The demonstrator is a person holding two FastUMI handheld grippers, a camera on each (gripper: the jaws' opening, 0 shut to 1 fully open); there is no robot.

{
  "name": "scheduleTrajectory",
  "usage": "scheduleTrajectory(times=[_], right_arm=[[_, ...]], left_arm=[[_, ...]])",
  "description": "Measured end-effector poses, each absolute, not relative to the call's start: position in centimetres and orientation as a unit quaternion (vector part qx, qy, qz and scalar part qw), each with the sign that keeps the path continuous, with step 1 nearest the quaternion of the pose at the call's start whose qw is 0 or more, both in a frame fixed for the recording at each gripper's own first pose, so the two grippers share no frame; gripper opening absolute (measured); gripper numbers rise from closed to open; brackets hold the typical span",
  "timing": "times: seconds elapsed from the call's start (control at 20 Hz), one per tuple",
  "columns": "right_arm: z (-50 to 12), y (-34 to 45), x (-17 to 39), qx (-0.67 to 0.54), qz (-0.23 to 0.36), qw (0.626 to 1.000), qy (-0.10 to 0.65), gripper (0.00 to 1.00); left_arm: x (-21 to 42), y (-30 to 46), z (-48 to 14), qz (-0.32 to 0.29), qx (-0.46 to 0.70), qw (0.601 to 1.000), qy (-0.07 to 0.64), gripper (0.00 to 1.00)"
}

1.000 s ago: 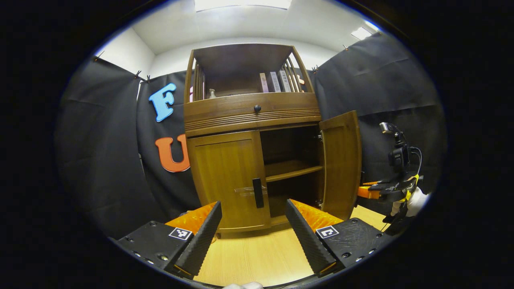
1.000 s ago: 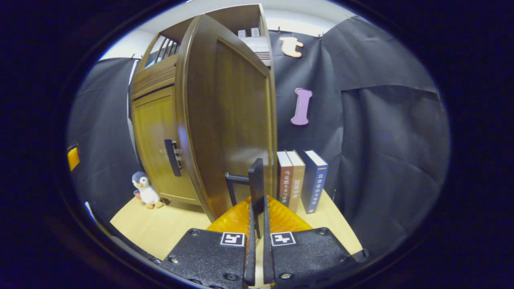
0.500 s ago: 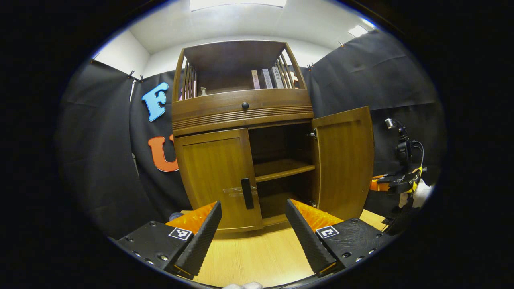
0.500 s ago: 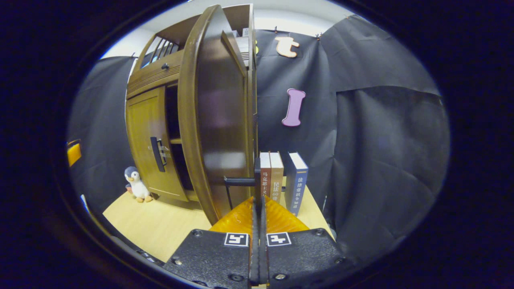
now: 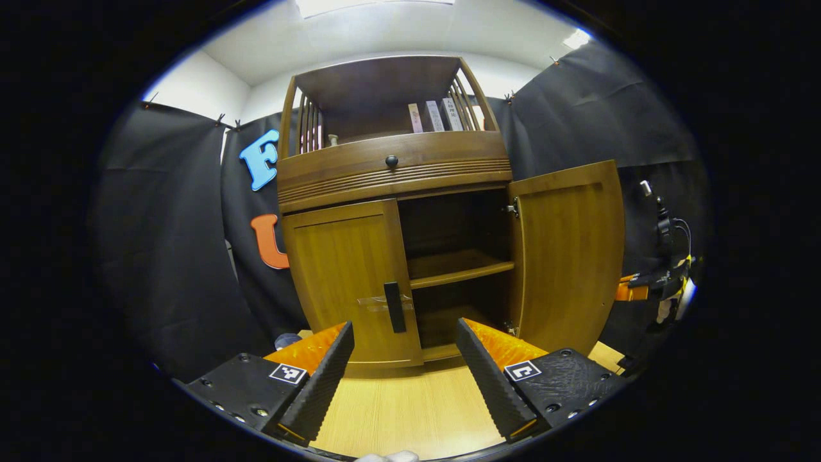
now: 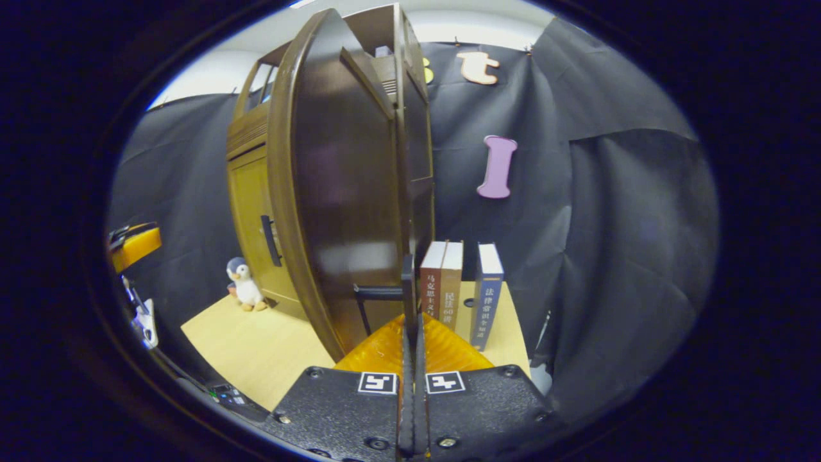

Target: Open the right door of the double-door shoe cabinet with the right hand, and open the left door with the left hand.

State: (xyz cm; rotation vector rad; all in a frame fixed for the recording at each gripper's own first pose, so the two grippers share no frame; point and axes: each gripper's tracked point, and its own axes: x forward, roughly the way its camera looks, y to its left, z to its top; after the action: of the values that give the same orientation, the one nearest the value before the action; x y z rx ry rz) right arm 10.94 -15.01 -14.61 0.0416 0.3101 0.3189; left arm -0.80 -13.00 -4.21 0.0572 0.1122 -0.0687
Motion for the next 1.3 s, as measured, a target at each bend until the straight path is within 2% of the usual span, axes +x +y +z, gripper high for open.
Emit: scheduleTrajectory(times=[0.25, 0.55, 0.6, 0.8, 0.95, 1.0, 1.05, 1.15, 1.2, 1.3], right_arm=[[-14.8, -15.2, 11.0, 0.012, 0.181, 0.970, 0.165, 0.04], [-14.2, -15.9, 9.9, 0.016, 0.164, 0.972, 0.167, 0.08], [-13.9, -16.8, 9.4, 0.015, 0.149, 0.975, 0.162, 0.17], [-11.0, -19.2, 6.8, 0.031, 0.062, 0.986, 0.149, 0.70], [-7.7, -19.6, 4.4, 0.059, -0.017, 0.990, 0.126, 0.75], [-6.4, -19.0, 3.7, 0.063, -0.031, 0.991, 0.112, 0.80], [-5.5, -18.1, 3.1, 0.059, -0.040, 0.992, 0.100, 0.84], [-4.4, -15.6, 2.3, 0.054, -0.053, 0.994, 0.085, 1.00], [-3.9, -14.0, 2.1, 0.051, -0.053, 0.994, 0.079, 1.00], [-3.3, -11.1, 1.6, 0.051, -0.061, 0.995, 0.066, 1.00]], left_arm=[[-0.1, -14.7, -3.7, -0.015, 0.009, 0.998, 0.054, 0.96], [1.4, -14.1, -3.6, -0.021, 0.003, 0.998, 0.053, 0.96], [1.7, -13.5, -3.6, -0.024, 0.003, 0.998, 0.053, 0.96], [2.8, -11.0, -3.7, -0.037, 0.004, 0.998, 0.050, 0.96], [4.1, -9.0, -4.1, -0.048, 0.006, 0.998, 0.047, 0.96], [4.5, -8.4, -4.2, -0.053, 0.003, 0.998, 0.044, 1.00], [4.9, -8.0, -4.1, -0.058, 0.000, 0.997, 0.040, 1.00], [5.6, -6.9, -4.5, -0.069, 0.001, 0.997, 0.042, 0.96], [5.9, -6.4, -4.6, -0.073, 0.003, 0.996, 0.042, 1.00], [6.3, -5.4, -4.9, -0.076, 0.004, 0.996, 0.040, 0.96]])
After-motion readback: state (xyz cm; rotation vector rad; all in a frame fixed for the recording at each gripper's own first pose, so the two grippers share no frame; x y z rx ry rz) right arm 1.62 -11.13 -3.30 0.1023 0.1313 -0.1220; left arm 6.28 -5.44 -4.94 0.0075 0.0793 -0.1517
